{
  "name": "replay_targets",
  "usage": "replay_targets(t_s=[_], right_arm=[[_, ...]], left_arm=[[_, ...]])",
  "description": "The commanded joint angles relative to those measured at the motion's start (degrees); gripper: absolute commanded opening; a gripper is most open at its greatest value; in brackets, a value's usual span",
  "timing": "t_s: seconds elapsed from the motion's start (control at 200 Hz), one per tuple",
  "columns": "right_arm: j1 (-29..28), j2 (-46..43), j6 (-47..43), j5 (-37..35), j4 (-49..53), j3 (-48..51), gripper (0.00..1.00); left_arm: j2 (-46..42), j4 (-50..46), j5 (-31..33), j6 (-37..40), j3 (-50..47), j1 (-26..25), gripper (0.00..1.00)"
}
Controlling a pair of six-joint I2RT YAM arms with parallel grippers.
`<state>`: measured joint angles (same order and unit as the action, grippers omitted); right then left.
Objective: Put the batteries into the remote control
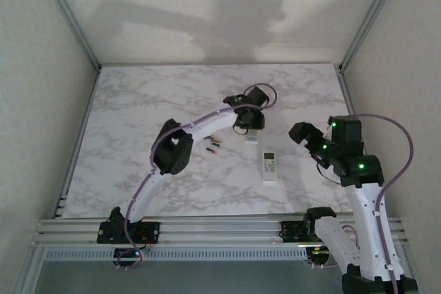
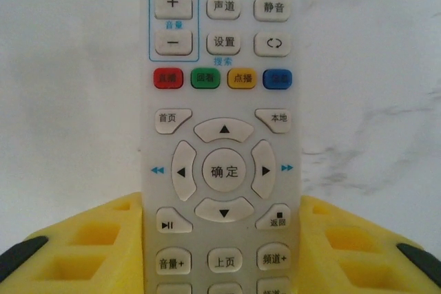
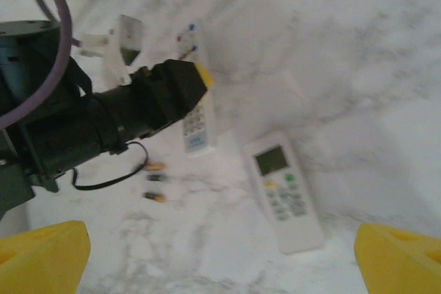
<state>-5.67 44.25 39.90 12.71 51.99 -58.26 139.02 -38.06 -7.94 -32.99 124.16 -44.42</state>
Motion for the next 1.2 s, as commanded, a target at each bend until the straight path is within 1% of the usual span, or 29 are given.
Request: replay_targets(t_s=[0.0,0.065,0.125,0.195,0.31,0.386,0.456,0.546,0.671,0.756,0.916,0.981,1.046,1.131,1.192], right_arm=[[-0.01,0.65,0.59,9.01,-8.56,-3.39,0.99],[-0.02,1.77,1.18,15.97,-16.09,-4.21,0.99],[-0.04,3.16,2.70,23.29,-23.91,-4.58,0.99],[-0.70,4.81,6.03,28.27,-32.80,-4.47,0.99],[-3.66,8.51,13.03,31.40,-46.64,-4.14,0.99],[-6.56,11.40,17.60,33.20,-55.34,-4.55,0.99],[-9.17,13.56,20.03,33.05,-60.59,-5.71,0.99],[-11.56,15.24,21.41,31.27,-64.93,-7.10,0.99],[-14.73,18.09,21.76,29.37,-67.87,-9.43,0.99],[-16.69,21.10,22.23,29.49,-69.02,-11.43,0.99],[-18.04,24.12,20.77,28.22,-66.64,-14.51,0.96],[-18.02,24.76,20.64,27.77,-65.47,-15.09,0.96],[-17.98,24.92,19.63,26.57,-62.90,-15.48,0.99],[-18.06,24.74,18.06,24.43,-59.34,-15.53,0.99],[-17.98,25.10,17.57,24.40,-58.75,-15.58,0.99]], left_arm=[[-13.91,7.26,-9.46,1.20,0.67,3.74,0.33],[-18.61,10.73,-14.20,0.38,-1.13,5.81,0.33],[-22.99,16.20,-19.19,-1.61,-4.22,7.80,0.33],[-27.47,23.19,-24.21,-5.22,-7.77,9.75,0.32],[-31.83,33.09,-30.62,-10.85,-11.37,11.76,0.32],[-33.47,39.98,-34.33,-15.48,-13.27,11.82,0.32],[-34.77,47.38,-37.12,-20.52,-15.52,11.82,0.32],[-36.12,55.06,-38.94,-25.95,-18.28,11.86,0.31],[-37.34,62.40,-40.22,-31.00,-20.88,11.82,0.30],[-37.99,66.17,-40.41,-33.72,-22.55,11.73,0.28],[-38.99,71.14,-40.75,-37.27,-24.77,11.74,0.27],[-39.53,71.58,-40.62,-37.54,-25.47,11.77,0.27],[-40.24,71.21,-40.40,-36.91,-26.11,11.78,0.27],[-40.75,71.02,-40.34,-36.53,-26.29,11.83,0.27],[-40.84,71.31,-40.39,-36.70,-26.25,11.80,0.27]])
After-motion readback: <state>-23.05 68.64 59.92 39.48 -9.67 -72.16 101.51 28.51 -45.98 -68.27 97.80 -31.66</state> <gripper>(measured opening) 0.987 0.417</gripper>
